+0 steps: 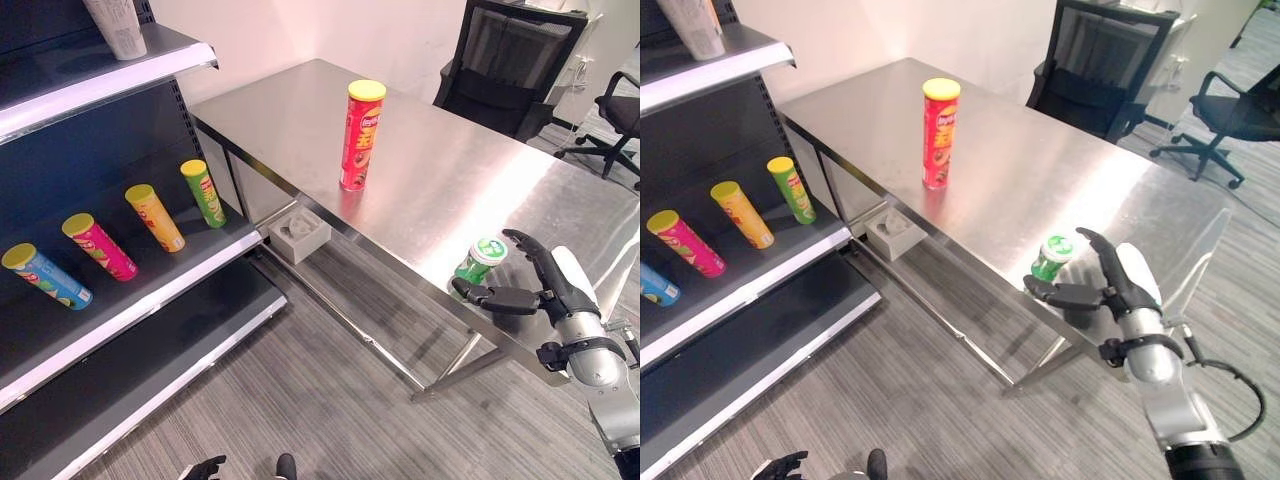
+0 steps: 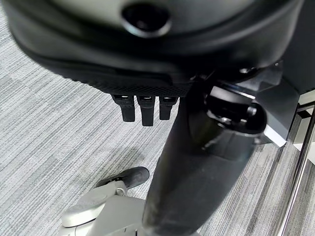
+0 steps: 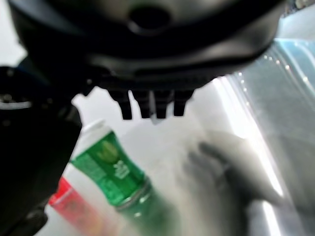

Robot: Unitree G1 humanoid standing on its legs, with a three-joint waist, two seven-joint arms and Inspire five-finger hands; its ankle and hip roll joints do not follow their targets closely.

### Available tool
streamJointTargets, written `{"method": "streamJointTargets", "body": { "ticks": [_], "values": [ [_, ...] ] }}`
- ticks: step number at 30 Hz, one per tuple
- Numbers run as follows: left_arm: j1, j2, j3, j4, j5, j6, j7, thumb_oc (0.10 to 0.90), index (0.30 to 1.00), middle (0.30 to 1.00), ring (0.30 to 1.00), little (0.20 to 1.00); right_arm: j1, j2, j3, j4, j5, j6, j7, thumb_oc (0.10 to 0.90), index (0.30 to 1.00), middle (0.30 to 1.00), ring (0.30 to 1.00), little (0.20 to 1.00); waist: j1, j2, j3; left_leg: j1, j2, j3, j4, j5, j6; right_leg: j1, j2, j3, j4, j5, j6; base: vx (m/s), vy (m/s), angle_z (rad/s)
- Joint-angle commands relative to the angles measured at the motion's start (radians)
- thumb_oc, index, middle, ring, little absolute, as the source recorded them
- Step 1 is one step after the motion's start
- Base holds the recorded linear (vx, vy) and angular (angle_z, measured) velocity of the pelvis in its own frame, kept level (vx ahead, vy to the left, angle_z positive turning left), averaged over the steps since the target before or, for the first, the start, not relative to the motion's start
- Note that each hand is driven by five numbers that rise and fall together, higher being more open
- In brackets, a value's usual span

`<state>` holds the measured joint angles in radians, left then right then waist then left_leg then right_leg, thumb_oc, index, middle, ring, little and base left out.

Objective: Put the goods on the table back onto the shelves and tidy them up.

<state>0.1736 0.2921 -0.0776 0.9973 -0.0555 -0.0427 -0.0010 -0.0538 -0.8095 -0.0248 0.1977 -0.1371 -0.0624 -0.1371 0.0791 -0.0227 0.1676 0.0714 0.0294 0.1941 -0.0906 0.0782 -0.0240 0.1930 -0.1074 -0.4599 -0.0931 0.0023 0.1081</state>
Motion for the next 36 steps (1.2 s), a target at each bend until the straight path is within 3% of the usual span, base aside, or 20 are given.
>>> {"method": "streamJointTargets", "body": {
  "ticks": [1, 11, 18, 27, 28, 31, 36],
  "values": [
    [-0.032, 0.029, -0.032, -0.017, 0.021, -0.029, 0.029, 0.800, 0.900, 0.900, 0.900, 0.900, -0.159, -0.047, -0.010, -0.031, -0.043, -0.035, -0.091, 0.400, 0.300, 0.300, 0.300, 0.300, 0.035, -0.017, -0.029, 0.022, -0.010, -0.032, 0.003, -0.093, -0.012, -0.018, 0.011, 0.050, 0.009, -0.004, 0.027, 0.00, 0.000, 0.00],
    [-0.026, 0.025, -0.028, -0.013, 0.023, -0.021, 0.042, 0.800, 0.900, 0.900, 0.900, 0.900, -0.165, 0.006, -0.036, -0.051, -0.049, -0.028, -0.152, 0.400, 0.300, 0.300, 0.300, 0.300, 0.045, -0.019, -0.030, 0.027, -0.009, -0.037, 0.003, -0.095, -0.013, -0.013, 0.012, 0.042, 0.009, -0.008, 0.024, 0.01, -0.005, 0.03],
    [-0.027, 0.033, -0.017, -0.025, 0.022, -0.019, 0.041, 0.800, 0.900, 0.900, 0.900, 0.900, -0.144, -0.016, -0.089, -0.110, -0.033, -0.036, -0.149, 0.400, 0.300, 0.300, 0.300, 0.300, 0.039, -0.020, -0.032, 0.028, -0.006, -0.038, 0.003, -0.093, -0.015, -0.011, 0.014, 0.040, 0.009, -0.010, 0.022, 0.00, 0.000, 0.00],
    [-0.017, 0.063, 0.007, -0.051, -0.009, -0.023, 0.005, 0.800, 0.900, 0.900, 0.900, 0.900, -0.211, -0.085, -0.175, -0.260, 0.239, -0.128, -0.075, 0.400, 0.300, 0.300, 0.300, 0.300, 0.041, -0.027, -0.041, 0.021, 0.003, -0.045, 0.003, -0.082, -0.028, -0.015, 0.024, 0.040, 0.006, -0.014, 0.017, -0.03, -0.052, 0.00],
    [-0.006, 0.070, 0.000, -0.068, -0.025, -0.028, -0.014, 0.800, 0.900, 0.900, 0.900, 0.900, -0.295, -0.116, -0.167, -0.277, 0.340, -0.164, -0.055, 0.400, 0.300, 0.300, 0.300, 0.300, 0.058, -0.030, -0.044, 0.020, 0.012, -0.057, 0.003, -0.078, -0.038, -0.016, 0.033, 0.046, 0.006, -0.024, 0.014, -0.07, -0.122, 0.06],
    [-0.010, 0.075, -0.007, -0.081, -0.040, -0.031, -0.022, 0.800, 0.900, 0.900, 0.900, 0.900, -0.344, -0.134, -0.157, -0.279, 0.390, -0.183, -0.048, 0.400, 0.300, 0.300, 0.300, 0.300, 0.068, -0.033, -0.040, 0.007, 0.013, -0.074, 0.006, -0.059, -0.039, -0.024, 0.038, 0.048, 0.006, -0.024, 0.008, -0.07, -0.064, 0.15],
    [-0.037, 0.082, -0.039, -0.126, -0.076, -0.034, -0.035, 0.800, 0.900, 0.900, 0.900, 0.900, -0.420, -0.156, -0.182, -0.301, 0.497, -0.220, -0.055, 0.400, 0.300, 0.300, 0.300, 0.300, 0.098, -0.048, 0.008, -0.136, 0.034, -0.111, 0.156, -0.056, -0.078, -0.035, 0.025, 0.005, 0.006, -0.028, -0.007, -0.15, -0.034, 0.48]
  ]
}}
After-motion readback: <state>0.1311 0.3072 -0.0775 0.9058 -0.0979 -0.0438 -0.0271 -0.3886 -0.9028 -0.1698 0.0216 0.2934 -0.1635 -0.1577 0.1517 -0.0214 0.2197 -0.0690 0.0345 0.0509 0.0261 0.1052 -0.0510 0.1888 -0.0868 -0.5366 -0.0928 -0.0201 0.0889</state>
